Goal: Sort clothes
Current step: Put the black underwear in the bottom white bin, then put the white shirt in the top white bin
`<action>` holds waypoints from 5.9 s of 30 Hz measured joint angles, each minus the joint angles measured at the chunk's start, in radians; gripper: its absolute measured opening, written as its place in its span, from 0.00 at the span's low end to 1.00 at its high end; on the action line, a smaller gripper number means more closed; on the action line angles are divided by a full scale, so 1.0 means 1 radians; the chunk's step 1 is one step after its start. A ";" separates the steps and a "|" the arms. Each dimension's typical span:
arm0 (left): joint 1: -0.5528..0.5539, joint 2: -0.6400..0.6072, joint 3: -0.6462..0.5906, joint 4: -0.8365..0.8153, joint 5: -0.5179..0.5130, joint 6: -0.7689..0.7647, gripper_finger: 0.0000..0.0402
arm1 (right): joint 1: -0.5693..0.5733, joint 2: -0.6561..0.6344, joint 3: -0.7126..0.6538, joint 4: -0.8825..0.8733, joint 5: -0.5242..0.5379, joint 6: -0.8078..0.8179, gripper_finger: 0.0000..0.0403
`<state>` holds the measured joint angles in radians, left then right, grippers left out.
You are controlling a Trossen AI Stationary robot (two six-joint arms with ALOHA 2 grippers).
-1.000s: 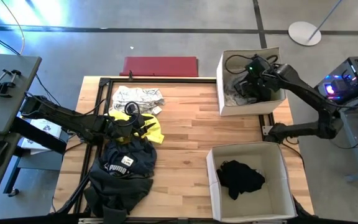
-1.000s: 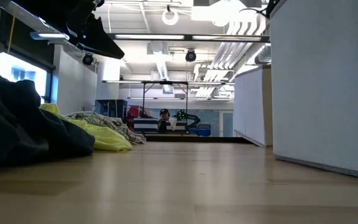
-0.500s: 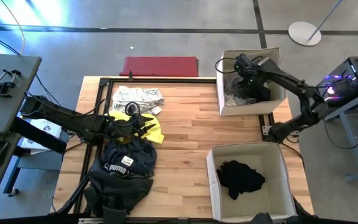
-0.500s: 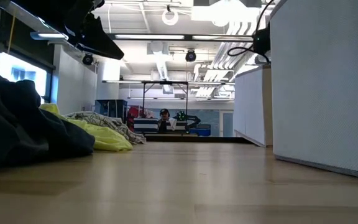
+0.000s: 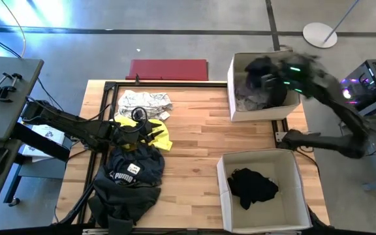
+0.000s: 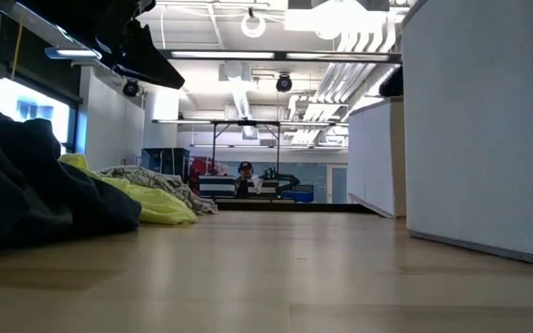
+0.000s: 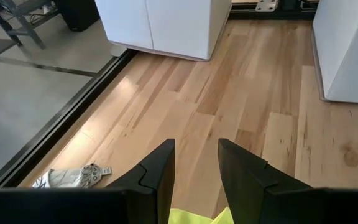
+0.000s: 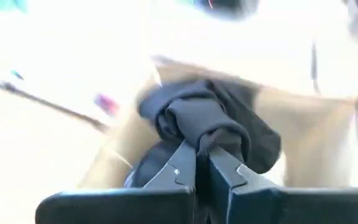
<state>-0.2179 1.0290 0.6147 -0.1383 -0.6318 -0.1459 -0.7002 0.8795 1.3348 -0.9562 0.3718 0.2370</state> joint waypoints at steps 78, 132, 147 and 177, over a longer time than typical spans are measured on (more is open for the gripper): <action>0.000 0.000 0.000 -0.022 -0.001 -0.025 0.27 | 1.481 0.376 -0.465 0.355 -0.560 1.004 0.03; 0.515 0.023 0.099 -0.168 0.213 0.096 0.33 | 1.413 0.484 -0.183 0.825 0.319 -0.075 0.48; 0.908 0.490 0.113 -0.249 0.537 0.272 0.48 | 1.411 0.463 -0.184 0.730 0.256 -0.028 0.64; 0.421 0.199 0.614 -0.127 0.631 0.359 0.00 | 0.879 0.461 -0.184 0.842 0.162 -0.338 0.64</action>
<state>0.2034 1.2282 1.2285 -0.2656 -0.0012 0.2130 0.1789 1.3407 1.1507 -0.1139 0.5336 -0.1010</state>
